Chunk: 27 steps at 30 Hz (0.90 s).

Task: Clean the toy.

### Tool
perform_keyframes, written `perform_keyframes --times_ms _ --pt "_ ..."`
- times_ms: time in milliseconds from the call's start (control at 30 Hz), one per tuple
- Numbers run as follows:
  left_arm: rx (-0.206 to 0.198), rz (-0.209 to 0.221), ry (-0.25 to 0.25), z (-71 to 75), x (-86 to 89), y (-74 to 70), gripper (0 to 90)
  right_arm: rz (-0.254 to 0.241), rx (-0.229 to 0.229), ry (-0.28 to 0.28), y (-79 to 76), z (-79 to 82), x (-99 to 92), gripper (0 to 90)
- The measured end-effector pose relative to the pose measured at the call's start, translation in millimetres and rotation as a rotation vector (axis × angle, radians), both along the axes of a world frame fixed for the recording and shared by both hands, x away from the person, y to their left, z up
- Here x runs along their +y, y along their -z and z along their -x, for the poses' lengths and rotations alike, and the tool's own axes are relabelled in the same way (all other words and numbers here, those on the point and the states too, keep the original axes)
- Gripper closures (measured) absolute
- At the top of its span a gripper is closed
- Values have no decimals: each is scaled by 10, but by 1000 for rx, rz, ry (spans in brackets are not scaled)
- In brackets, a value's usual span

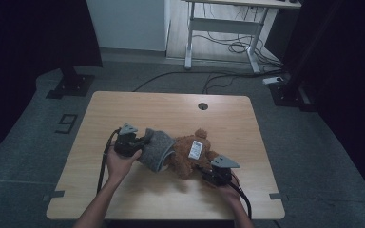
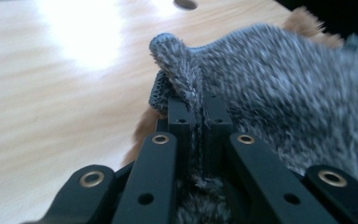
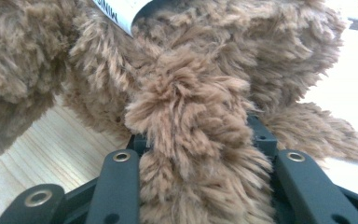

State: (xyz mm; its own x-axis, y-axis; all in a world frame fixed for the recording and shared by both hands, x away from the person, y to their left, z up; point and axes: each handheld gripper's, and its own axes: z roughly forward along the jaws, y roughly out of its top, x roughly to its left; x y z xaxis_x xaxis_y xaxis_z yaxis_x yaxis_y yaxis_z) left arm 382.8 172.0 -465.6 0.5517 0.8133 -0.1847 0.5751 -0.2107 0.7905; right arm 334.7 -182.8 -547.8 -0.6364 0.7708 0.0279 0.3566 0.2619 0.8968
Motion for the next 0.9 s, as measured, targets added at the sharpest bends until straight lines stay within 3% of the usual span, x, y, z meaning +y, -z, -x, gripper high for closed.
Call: perform_keyframes --times_ms 100,200,267,333,367,433,500,600,700,833,900 --pt "33 -17 -35 -6 124 141 844 -11 8 3 1 0 0 592" --pt "117 -39 -53 -44 206 396 844 -19 15 6 1 -2 -2 592" --pt "163 10 -33 -59 212 563 844 -24 16 5 3 -8 -6 592" --pt "170 49 -33 -69 233 585 844 -27 17 4 3 -10 -10 592" --pt "168 52 -29 -75 245 545 844 -29 19 3 3 -11 -14 591" --pt "124 42 -23 -55 268 368 844 -34 22 5 3 -12 -21 591" --pt "60 77 -10 -11 276 124 845 -39 23 6 3 -16 -29 591" --pt "-27 140 64 64 174 -244 848 -43 24 3 4 -24 -34 591" --pt "-92 136 137 120 -108 -519 849 -41 22 6 3 -17 -18 590" --pt "-116 122 246 125 -621 -720 848 -42 25 5 2 -13 -20 590" --pt "-112 138 301 116 -884 -782 847 -40 23 2 3 -14 -23 589"
